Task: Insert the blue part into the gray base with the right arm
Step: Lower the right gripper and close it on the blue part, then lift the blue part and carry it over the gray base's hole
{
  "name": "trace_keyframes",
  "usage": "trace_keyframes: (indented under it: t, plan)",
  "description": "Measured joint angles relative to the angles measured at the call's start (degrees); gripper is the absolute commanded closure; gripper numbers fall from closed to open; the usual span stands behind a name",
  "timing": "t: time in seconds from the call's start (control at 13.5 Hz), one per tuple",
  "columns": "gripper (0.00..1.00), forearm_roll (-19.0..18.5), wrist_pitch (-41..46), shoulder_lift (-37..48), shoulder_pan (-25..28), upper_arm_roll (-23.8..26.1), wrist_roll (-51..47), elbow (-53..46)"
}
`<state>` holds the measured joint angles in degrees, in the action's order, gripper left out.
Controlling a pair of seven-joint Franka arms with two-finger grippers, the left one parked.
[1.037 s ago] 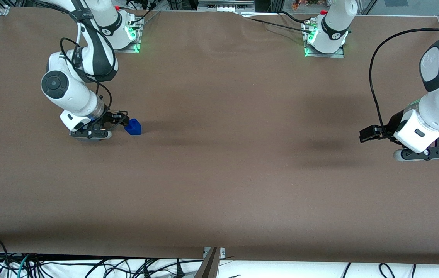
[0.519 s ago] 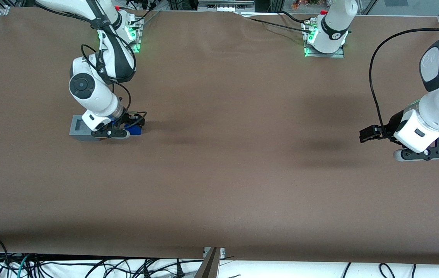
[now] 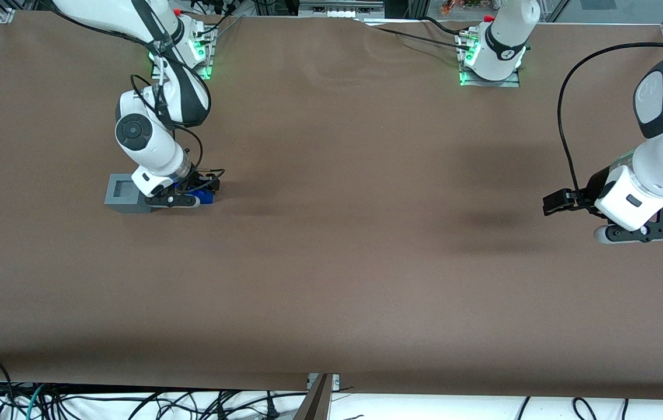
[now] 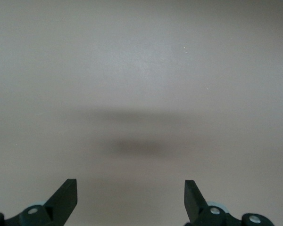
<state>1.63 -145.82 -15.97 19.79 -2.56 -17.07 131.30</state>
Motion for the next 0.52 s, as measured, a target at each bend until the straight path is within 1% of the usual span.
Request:
trace_keyframes:
  t: [0.37, 0.52]
  plan:
    - [0.72, 0.00, 0.18, 0.63, 0.00, -0.01, 0.07, -0.24]
    - [0.72, -0.03, 4.81, 2.67, 0.00, -0.34, 0.50, -1.84]
